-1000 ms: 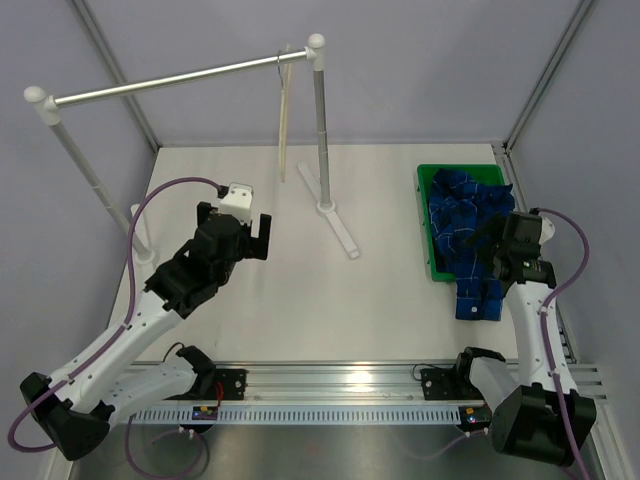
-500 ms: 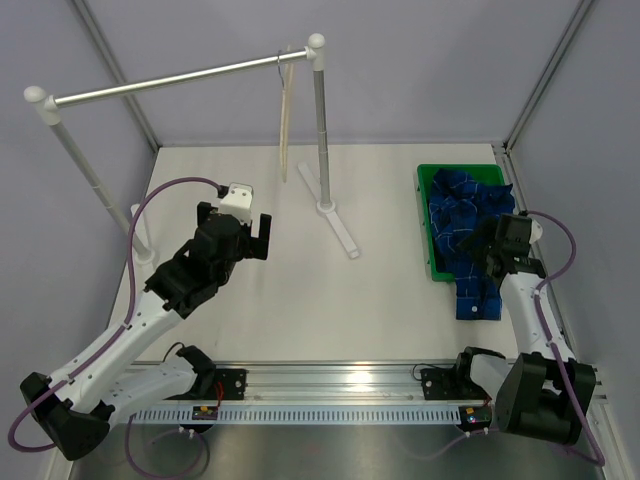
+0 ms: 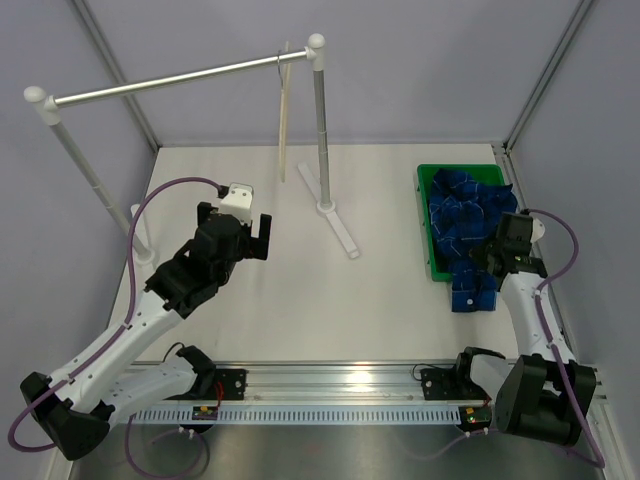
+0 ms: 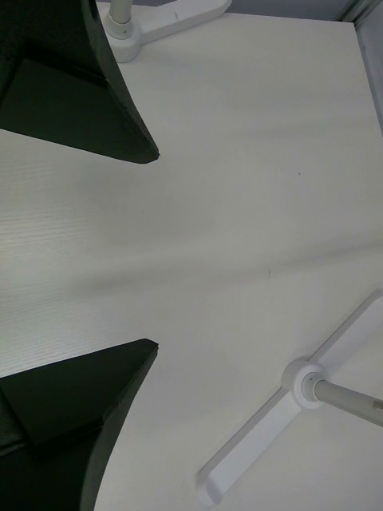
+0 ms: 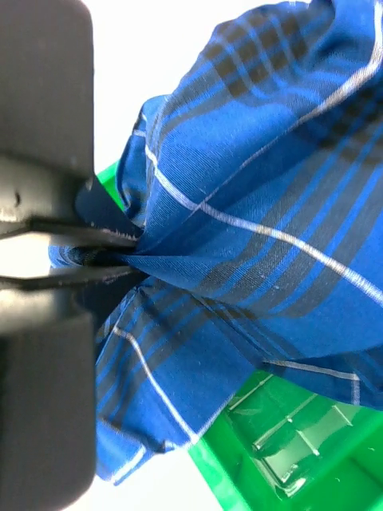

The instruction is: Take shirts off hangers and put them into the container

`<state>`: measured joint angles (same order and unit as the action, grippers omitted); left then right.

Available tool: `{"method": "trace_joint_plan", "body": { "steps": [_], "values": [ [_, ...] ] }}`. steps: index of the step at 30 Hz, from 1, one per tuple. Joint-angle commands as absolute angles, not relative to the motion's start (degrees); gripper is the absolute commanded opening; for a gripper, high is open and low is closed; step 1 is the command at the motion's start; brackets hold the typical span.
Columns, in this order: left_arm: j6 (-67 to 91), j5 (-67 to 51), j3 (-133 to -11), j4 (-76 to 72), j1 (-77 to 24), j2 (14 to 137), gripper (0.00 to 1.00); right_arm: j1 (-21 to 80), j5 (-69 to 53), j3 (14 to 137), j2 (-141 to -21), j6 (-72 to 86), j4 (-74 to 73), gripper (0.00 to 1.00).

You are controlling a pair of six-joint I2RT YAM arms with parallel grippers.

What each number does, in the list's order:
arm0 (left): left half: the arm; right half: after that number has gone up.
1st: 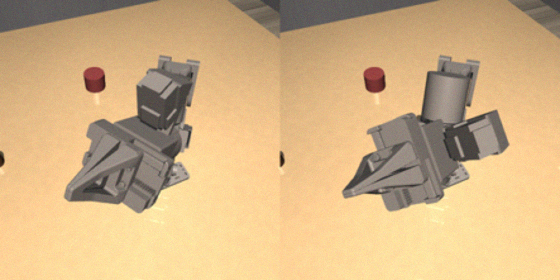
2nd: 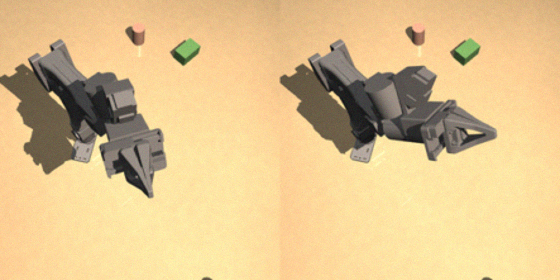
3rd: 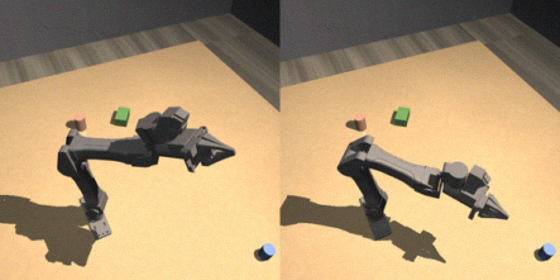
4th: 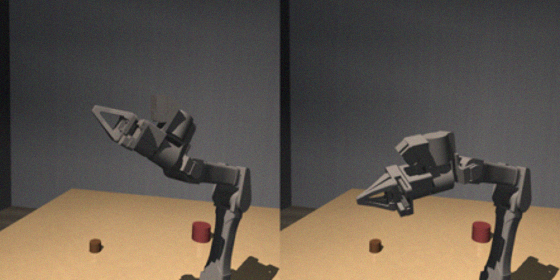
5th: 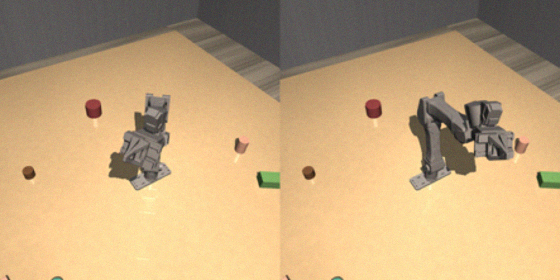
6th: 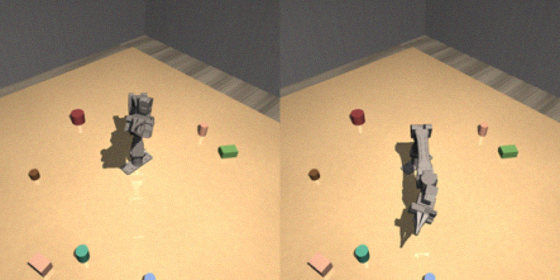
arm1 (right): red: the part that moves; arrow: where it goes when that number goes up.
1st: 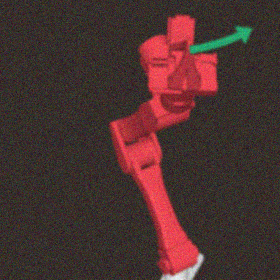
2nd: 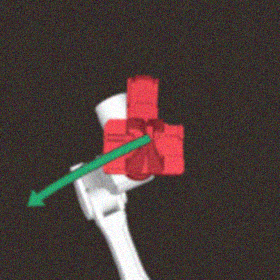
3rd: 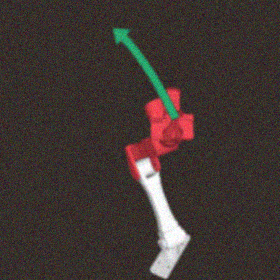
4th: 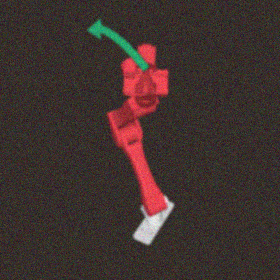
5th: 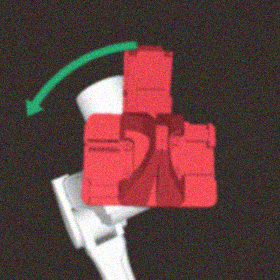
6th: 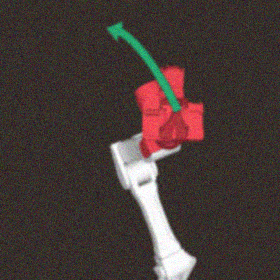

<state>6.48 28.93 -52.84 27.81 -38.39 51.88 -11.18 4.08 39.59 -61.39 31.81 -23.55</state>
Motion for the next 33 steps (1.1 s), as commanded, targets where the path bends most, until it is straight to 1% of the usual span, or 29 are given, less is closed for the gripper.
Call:
{"method": "trace_joint_plan", "body": {
  "steps": [1,7,8,11,15,18,21,25,33],
  "values": [
    [6.68,29.00,-52.82,26.89,-38.23,52.03,0.99,-10.81,6.59,46.29,-58.27,30.24,-26.45,0.14],
    [6.68,29.09,-52.91,26.98,-38.23,52.47,0.99,-10.81,6.15,57.99,-62.66,28.57,-31.72,0.08],
    [6.59,29.27,-52.82,27.07,-38.23,52.56,0.99,-10.81,6.24,61.49,-65.89,28.48,-32.34,0.04],
    [6.59,29.36,-52.91,27.07,-38.23,52.56,0.99,-10.81,6.50,63.28,-67.93,28.56,-30.68,0.00],
    [6.59,29.44,-52.91,27.07,-38.23,52.65,0.99,-10.81,6.07,65.12,-72.24,28.39,-26.12,0.00],
    [6.50,29.62,-52.82,27.07,-38.23,52.56,0.99,-10.81,4.57,63.73,-74.61,28.30,-21.64,0.00],
    [6.50,29.71,-52.82,26.98,-38.23,52.21,0.99,-10.81,3.08,61.79,-77.25,28.30,-20.39,0.00],
    [6.50,29.62,-52.82,26.90,-38.23,51.94,0.99,-10.81,1.93,55.66,-78.92,29.44,-18.29,0.00],
    [6.59,29.44,-52.82,26.89,-38.23,51.86,0.99,-10.81,0.26,52.03,-83.58,31.64,-22.23,0.00]
  ]
}}
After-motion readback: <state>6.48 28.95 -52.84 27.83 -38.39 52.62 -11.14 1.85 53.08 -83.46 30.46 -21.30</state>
